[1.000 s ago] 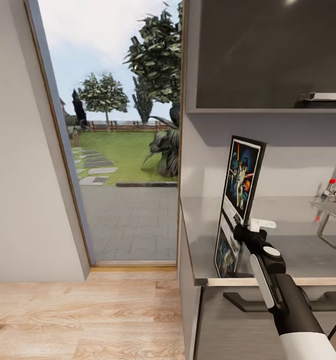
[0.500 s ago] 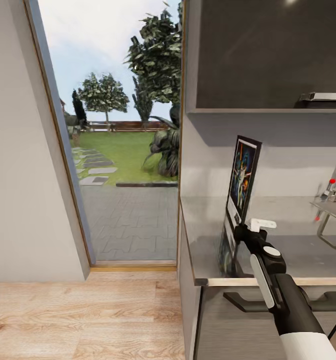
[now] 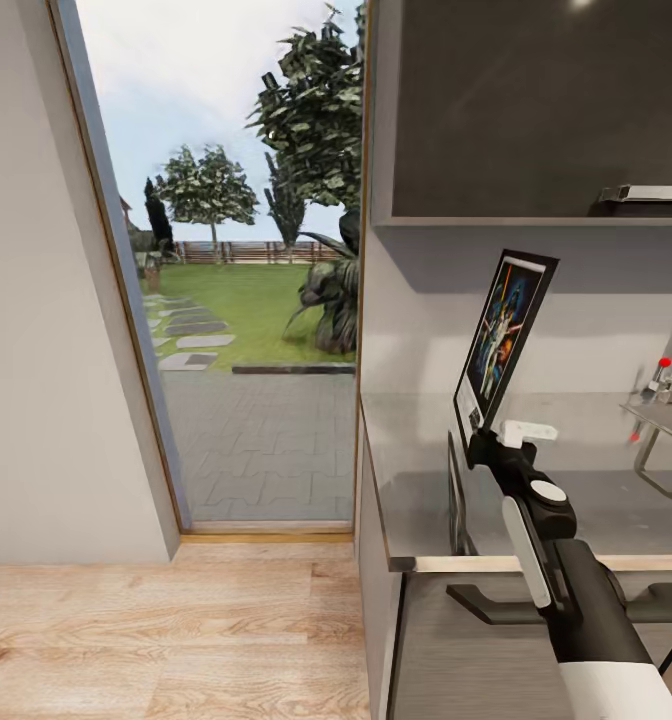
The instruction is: Pick up the poster from the kitchen countertop and hang it on one of the wall nails in the kitchen.
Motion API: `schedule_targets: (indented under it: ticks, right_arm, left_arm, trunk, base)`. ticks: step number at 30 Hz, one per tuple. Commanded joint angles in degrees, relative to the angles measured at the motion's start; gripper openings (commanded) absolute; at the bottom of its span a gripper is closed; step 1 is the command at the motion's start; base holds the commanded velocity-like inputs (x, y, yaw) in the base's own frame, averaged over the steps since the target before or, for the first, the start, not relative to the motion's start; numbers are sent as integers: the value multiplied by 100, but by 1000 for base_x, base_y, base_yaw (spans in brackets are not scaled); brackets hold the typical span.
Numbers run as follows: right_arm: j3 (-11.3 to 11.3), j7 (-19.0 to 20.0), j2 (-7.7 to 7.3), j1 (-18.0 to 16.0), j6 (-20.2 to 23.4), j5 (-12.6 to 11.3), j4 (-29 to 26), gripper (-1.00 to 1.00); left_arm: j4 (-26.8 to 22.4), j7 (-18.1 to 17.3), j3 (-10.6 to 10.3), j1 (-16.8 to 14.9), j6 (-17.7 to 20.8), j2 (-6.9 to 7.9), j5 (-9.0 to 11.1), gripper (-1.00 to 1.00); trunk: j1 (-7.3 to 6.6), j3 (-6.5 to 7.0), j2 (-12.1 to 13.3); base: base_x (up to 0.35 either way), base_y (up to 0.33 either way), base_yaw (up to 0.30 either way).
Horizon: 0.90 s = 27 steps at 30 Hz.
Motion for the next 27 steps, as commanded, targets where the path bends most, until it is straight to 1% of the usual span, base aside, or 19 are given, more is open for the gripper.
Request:
schedule_targets:
  ticks: [1,9,14,23,27]
  right_arm:
    - [7,-37,-3,-4,19,-70,-8,-100]
    - [10,-37,-3,-5,19,-70,-35,-100]
    - [17,-37,-3,-5,19,-70,-36,-100]
    - [27,-37,-3,-5,19,-70,-38,-100]
    - [32,-37,-3,1,19,-70,-43,-100]
  left_arm:
    - [-7,0,27,0,-8,-6,-36,100]
    - [-7,0,27,1,-8,-6,-36,100]
    - [-7,0,27,3,-6,-6,-36,100]
    - [-7,0,27,0,-1,-6,-36,100]
    - [-7,0,27,2,-1,-6,-36,100]
  trunk:
    - [0,-5,-3]
    - [0,-5,-3]
    - [0,-5,-3]
    - [0,-5,-3]
    - [0,-5,-3]
  base:
    - [0,0,0]
    - [-11,1,0]
    - [-152,59,0]
    - [-30,14,0]
    - [-135,123,0]
